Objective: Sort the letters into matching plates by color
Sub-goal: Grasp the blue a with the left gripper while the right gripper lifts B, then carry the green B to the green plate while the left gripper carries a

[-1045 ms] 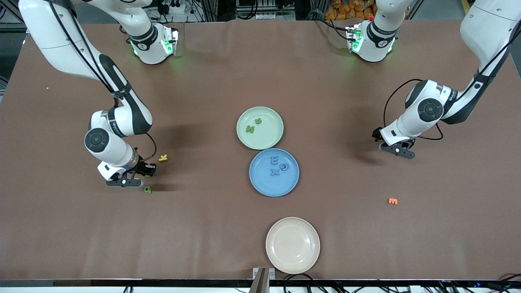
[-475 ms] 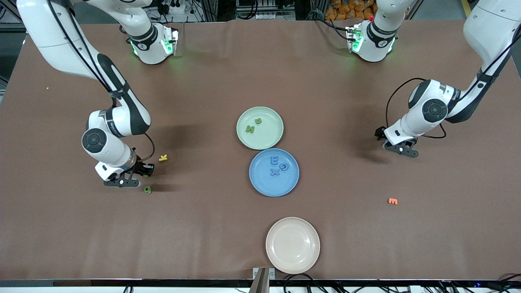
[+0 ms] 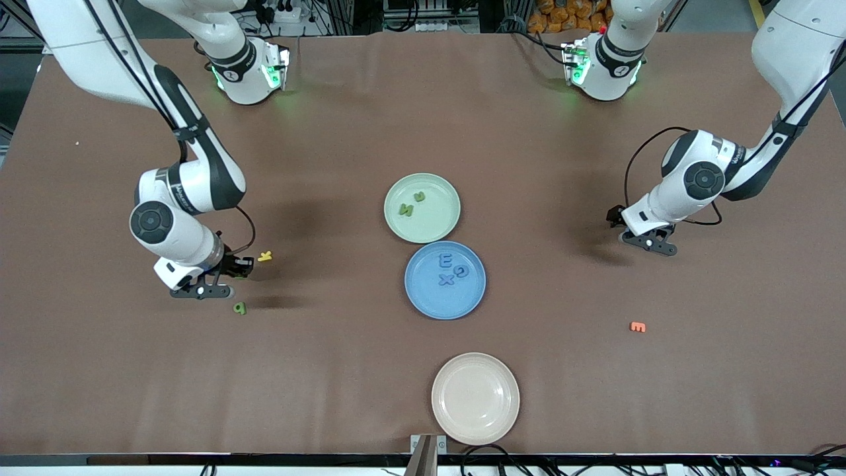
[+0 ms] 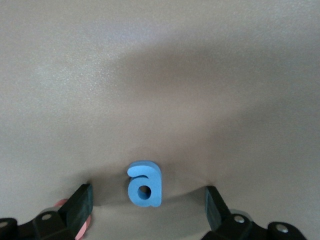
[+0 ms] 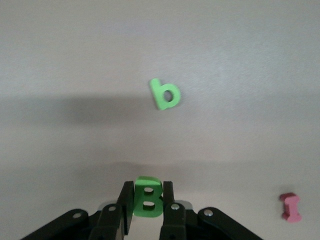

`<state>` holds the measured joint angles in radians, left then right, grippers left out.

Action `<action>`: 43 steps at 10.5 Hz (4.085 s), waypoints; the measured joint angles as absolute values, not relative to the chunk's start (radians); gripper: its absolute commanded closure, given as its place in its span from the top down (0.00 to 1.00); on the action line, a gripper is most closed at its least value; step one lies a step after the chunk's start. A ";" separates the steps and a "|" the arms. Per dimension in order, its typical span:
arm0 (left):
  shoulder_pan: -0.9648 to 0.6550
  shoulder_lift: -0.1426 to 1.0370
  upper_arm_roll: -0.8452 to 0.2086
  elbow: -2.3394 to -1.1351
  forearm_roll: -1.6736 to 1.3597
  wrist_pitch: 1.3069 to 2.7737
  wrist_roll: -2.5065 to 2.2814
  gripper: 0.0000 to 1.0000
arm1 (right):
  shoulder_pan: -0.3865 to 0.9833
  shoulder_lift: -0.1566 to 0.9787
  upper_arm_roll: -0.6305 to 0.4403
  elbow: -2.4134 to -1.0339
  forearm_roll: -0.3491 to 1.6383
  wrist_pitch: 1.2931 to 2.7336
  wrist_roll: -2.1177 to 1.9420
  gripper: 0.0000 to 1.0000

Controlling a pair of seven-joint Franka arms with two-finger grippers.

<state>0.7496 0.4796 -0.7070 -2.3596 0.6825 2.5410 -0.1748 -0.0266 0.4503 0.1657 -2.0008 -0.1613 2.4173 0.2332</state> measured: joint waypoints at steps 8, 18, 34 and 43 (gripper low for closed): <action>0.752 0.470 -0.726 -2.356 0.680 2.540 -0.175 0.00 | 0.026 0.417 0.329 -2.001 -0.141 2.349 0.472 0.00; 0.751 0.474 -0.860 -2.352 0.680 2.541 -0.288 0.00 | 0.309 0.452 0.399 -2.001 -0.138 2.412 0.947 0.00; 0.168 0.733 -0.818 -1.890 0.556 2.546 -0.929 0.00 | 0.537 0.580 0.409 -1.909 -0.148 2.428 1.208 0.00; -0.122 0.867 -0.639 -1.658 0.523 2.675 -0.964 1.00 | 0.537 0.627 0.392 -1.870 -0.175 2.428 1.209 0.45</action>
